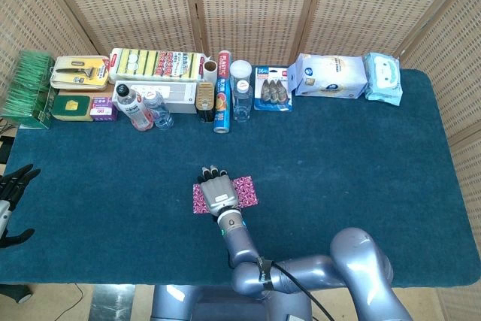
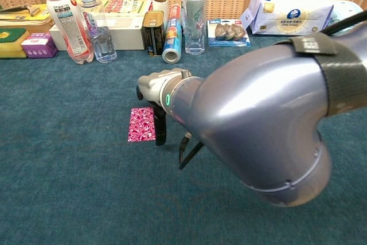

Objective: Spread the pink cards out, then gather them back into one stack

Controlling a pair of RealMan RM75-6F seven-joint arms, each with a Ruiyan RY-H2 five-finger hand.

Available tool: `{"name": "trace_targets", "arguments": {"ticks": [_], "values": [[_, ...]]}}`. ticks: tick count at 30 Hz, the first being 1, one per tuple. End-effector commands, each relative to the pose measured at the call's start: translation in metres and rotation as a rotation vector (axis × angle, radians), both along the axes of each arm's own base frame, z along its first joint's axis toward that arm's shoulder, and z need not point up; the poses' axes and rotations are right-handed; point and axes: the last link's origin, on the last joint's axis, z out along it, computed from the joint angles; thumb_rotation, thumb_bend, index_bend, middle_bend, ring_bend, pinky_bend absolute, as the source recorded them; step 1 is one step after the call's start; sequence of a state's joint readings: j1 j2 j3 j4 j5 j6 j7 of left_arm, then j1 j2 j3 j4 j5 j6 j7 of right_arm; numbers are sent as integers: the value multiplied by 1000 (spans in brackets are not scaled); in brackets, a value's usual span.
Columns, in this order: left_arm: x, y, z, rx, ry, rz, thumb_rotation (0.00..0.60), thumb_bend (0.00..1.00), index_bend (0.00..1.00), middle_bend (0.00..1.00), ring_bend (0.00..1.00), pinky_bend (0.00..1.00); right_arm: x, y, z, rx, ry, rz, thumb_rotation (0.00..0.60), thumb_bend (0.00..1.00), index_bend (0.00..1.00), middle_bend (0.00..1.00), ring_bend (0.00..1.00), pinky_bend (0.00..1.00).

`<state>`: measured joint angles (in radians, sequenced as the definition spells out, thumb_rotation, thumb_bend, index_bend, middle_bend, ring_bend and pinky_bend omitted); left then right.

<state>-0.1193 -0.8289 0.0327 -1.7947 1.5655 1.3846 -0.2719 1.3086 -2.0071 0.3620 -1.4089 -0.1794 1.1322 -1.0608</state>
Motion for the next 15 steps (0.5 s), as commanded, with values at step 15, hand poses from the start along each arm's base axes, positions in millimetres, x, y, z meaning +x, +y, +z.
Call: {"name": "trace_targets", "arguments": {"ticks": [15], "values": [[-2, -1, 4, 8, -17, 1, 600, 50, 0, 0, 0, 49, 6, -4, -3, -20, -6, -79, 600, 94, 128, 35, 0, 154]]}}
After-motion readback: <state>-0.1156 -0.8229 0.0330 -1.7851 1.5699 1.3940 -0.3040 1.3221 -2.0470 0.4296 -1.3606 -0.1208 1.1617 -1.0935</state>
